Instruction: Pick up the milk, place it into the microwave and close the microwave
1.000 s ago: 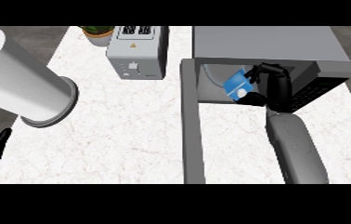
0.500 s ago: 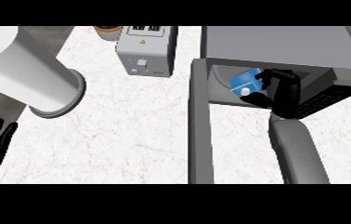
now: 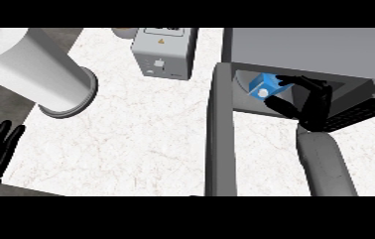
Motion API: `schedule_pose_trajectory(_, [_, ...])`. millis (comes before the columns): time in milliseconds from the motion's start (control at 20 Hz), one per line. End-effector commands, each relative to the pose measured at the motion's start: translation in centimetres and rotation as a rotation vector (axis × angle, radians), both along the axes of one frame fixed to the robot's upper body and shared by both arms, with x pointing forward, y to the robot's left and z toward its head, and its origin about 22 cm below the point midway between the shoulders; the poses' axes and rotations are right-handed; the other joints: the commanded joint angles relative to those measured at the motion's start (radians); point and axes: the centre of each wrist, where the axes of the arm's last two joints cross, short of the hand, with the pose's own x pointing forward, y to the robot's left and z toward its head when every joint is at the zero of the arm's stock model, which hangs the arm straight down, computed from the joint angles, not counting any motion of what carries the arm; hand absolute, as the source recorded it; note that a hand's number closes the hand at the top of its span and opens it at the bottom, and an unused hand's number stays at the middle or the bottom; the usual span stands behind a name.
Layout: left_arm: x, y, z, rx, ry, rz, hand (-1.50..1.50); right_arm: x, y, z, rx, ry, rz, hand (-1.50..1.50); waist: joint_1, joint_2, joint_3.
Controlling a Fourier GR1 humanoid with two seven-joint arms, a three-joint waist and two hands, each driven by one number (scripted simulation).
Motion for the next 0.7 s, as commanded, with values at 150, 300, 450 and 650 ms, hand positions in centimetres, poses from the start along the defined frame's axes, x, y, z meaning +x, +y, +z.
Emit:
schedule_pose_trajectory(150, [0.6, -0.6, 0.0, 0.021, 0.010, -0.037, -1.50, 2.1, 1.3, -1.0, 0.080, 0.219, -0.073, -1.50, 0.067, 0.063, 0.000])
schedule_pose_trajectory(300, [1.2, -1.1, 0.4, 0.017, -0.016, -0.050, -1.50, 1.9, 2.5, -1.1, 0.118, 0.225, -0.004, -1.50, 0.079, 0.067, 0.001])
schedule_pose_trajectory(450, [1.6, -1.5, 0.3, 0.020, -0.012, -0.078, -1.50, 1.9, 2.8, -1.1, 0.151, 0.228, 0.022, -1.50, 0.079, 0.066, 0.002])
schedule_pose_trajectory(650, [1.7, -1.8, 0.2, 0.029, -0.001, -0.085, -1.50, 1.7, 3.0, -1.6, 0.190, 0.270, 0.034, -1.50, 0.076, 0.056, 0.002])
